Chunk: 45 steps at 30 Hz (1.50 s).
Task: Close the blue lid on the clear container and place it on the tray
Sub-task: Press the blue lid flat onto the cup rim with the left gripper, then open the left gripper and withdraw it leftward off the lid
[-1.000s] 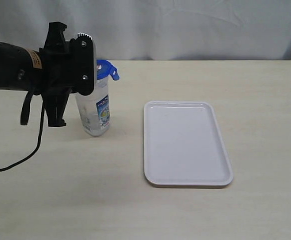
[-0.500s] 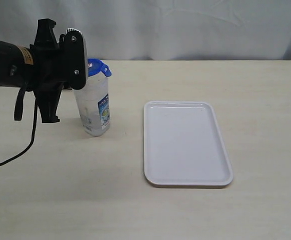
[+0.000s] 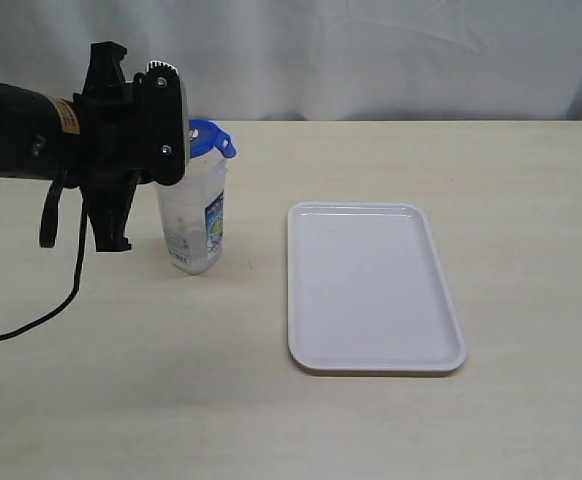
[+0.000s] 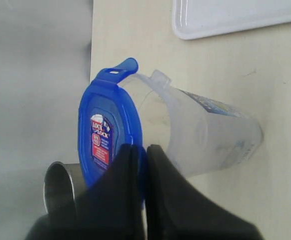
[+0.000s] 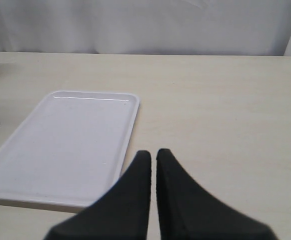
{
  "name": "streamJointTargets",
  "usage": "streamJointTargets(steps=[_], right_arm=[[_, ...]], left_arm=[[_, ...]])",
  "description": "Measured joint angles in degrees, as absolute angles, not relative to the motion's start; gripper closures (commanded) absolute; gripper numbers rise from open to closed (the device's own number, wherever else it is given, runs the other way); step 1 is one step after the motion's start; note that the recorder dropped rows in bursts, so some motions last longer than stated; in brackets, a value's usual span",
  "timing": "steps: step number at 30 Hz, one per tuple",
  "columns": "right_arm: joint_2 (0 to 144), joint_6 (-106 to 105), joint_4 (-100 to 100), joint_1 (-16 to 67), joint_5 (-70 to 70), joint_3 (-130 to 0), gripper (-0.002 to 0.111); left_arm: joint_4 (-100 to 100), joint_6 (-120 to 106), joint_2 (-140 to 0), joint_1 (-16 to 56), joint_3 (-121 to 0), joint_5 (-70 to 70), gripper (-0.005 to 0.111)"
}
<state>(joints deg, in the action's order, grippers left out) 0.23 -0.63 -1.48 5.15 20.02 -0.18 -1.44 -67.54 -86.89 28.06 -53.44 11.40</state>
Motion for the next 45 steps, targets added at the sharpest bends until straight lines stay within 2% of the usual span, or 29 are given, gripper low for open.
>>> streamJointTargets(steps=[21,25,29,34,39,45], right_arm=[[0.2,-0.6,-1.5,5.1,20.0,-0.2,0.104],[0.2,-0.6,-1.5,5.1,20.0,-0.2,0.104],[0.2,-0.6,-1.5,5.1,20.0,-0.2,0.104],[0.2,-0.6,-1.5,5.1,20.0,-0.2,0.104],[0.2,-0.6,-1.5,5.1,20.0,-0.2,0.104],[0.2,-0.6,-1.5,5.1,20.0,-0.2,0.104]], left_arm=[[-4.2,-67.5,-86.9,28.1,-53.4,14.3,0.106],[-4.2,-67.5,-86.9,28.1,-53.4,14.0,0.095],[-4.2,-67.5,-86.9,28.1,-53.4,13.8,0.074],[-4.2,-67.5,-86.9,28.1,-53.4,13.8,0.058],[-4.2,-67.5,-86.9,28.1,-53.4,14.0,0.049],[-2.9,-66.5,-86.7,28.1,-53.4,18.1,0.048]])
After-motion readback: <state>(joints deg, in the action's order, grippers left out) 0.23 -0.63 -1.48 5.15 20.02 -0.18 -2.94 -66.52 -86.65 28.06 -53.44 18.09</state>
